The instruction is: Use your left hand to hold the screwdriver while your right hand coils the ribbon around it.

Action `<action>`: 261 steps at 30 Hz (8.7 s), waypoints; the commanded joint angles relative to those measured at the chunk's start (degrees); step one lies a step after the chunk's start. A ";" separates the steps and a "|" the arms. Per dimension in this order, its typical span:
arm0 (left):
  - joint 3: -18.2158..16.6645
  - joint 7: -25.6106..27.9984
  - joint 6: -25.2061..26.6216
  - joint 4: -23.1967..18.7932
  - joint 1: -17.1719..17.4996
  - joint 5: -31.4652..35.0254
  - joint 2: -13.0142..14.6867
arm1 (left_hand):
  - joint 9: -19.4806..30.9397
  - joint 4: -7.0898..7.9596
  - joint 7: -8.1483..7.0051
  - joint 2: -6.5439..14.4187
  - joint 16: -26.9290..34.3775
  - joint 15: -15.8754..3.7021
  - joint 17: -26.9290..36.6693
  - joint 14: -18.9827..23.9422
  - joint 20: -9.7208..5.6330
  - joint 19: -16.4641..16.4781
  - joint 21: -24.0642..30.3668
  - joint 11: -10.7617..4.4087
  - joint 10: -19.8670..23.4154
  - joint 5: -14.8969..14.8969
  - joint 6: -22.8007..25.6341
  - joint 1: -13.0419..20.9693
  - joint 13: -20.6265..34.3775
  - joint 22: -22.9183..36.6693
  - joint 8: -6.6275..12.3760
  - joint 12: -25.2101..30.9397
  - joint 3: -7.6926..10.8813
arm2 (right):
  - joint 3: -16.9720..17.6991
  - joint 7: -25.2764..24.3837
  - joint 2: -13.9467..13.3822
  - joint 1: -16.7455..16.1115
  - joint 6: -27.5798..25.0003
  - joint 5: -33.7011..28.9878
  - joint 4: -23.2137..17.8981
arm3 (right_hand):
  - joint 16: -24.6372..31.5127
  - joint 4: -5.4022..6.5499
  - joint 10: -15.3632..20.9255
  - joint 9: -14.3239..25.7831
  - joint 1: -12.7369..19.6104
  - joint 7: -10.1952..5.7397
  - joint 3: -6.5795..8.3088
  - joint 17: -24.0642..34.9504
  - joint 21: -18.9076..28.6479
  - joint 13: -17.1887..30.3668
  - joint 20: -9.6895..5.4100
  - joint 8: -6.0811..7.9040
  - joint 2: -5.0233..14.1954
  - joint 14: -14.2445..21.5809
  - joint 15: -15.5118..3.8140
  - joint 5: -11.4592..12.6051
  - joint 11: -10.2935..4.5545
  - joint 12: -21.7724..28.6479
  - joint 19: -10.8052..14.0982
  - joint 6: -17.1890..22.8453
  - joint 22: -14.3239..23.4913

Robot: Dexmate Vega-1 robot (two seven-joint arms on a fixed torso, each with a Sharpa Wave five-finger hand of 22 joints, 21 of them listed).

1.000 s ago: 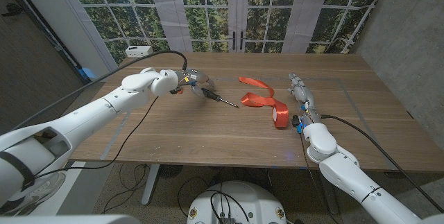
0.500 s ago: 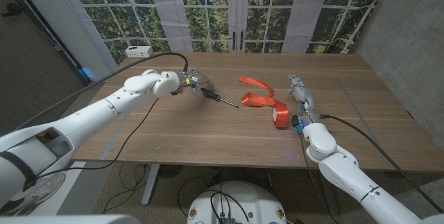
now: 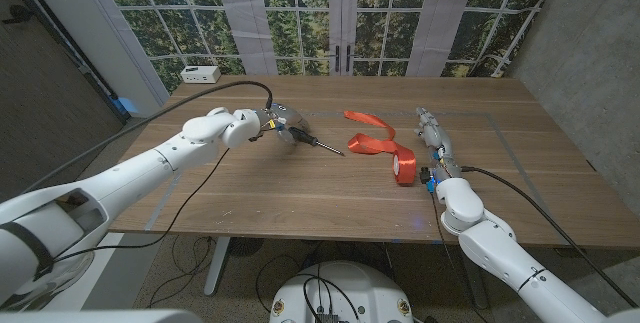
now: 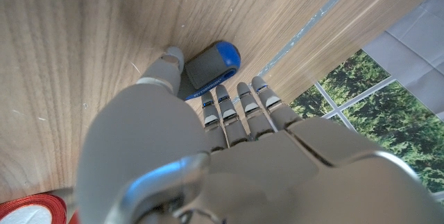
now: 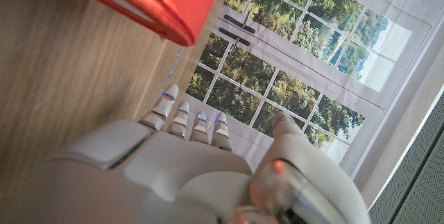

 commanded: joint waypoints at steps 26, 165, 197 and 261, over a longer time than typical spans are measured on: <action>3.84 8.01 -1.94 6.67 -1.94 4.15 -2.44 | 0.49 -0.76 -1.23 6.50 10.47 -11.23 3.62 27.04 -2.51 8.70 4.77 -2.35 19.74 -0.41 21.64 10.25 1.15 1.08 4.36 4.74 -0.27 | -0.28 0.06 -0.14 1.38 -1.50 0.55 0.57 | -0.07 0.58 0.62 0.15 -0.74 -0.06 0.33 0.21 -0.60 0.33 0.34 -0.12 0.09 0.61 0.53 -0.27 0.34 0.03 0.58 0.71 0.21; -9.76 37.93 -1.11 0.46 13.55 -4.75 5.42 | 1.50 0.50 2.04 6.29 19.08 -11.29 15.64 39.45 -3.96 12.30 19.70 -1.72 29.38 -0.47 32.90 21.91 14.12 4.51 8.39 7.96 -3.99 | -21.49 60.86 13.28 1.78 -82.97 -123.59 -21.90 | 1.05 -8.08 13.92 0.73 5.89 2.87 -3.44 -0.51 -3.40 0.83 1.64 0.62 -10.48 13.00 -3.40 1.23 -0.33 0.58 12.70 13.29 0.34; -10.43 36.73 0.03 -1.23 14.41 -4.76 5.83 | 1.54 0.55 2.18 6.28 18.62 -11.29 16.31 39.30 -4.11 11.41 21.12 -1.67 29.53 -0.54 32.93 22.18 15.35 4.30 8.28 7.51 -4.23 | -17.28 12.27 18.89 -3.30 -70.18 -112.69 -17.79 | 44.57 -8.28 59.21 9.86 43.08 3.12 -1.35 41.00 12.52 26.55 -11.37 19.80 1.48 57.24 -18.23 2.38 -5.56 36.03 36.58 53.57 5.93; -8.71 32.06 0.41 0.34 9.05 -5.75 2.64 | 1.61 0.59 2.64 6.24 17.81 -11.29 17.67 39.18 -4.06 10.51 24.44 -1.09 30.02 -0.46 32.97 22.64 16.66 3.69 7.95 5.96 -4.66 | -21.36 -12.56 16.85 31.25 -61.92 -69.61 -8.11 | 42.84 -6.32 62.77 10.76 45.67 5.10 -1.56 47.41 20.16 27.50 -10.39 19.68 1.75 62.19 -18.25 2.16 -6.57 39.22 39.14 56.26 4.80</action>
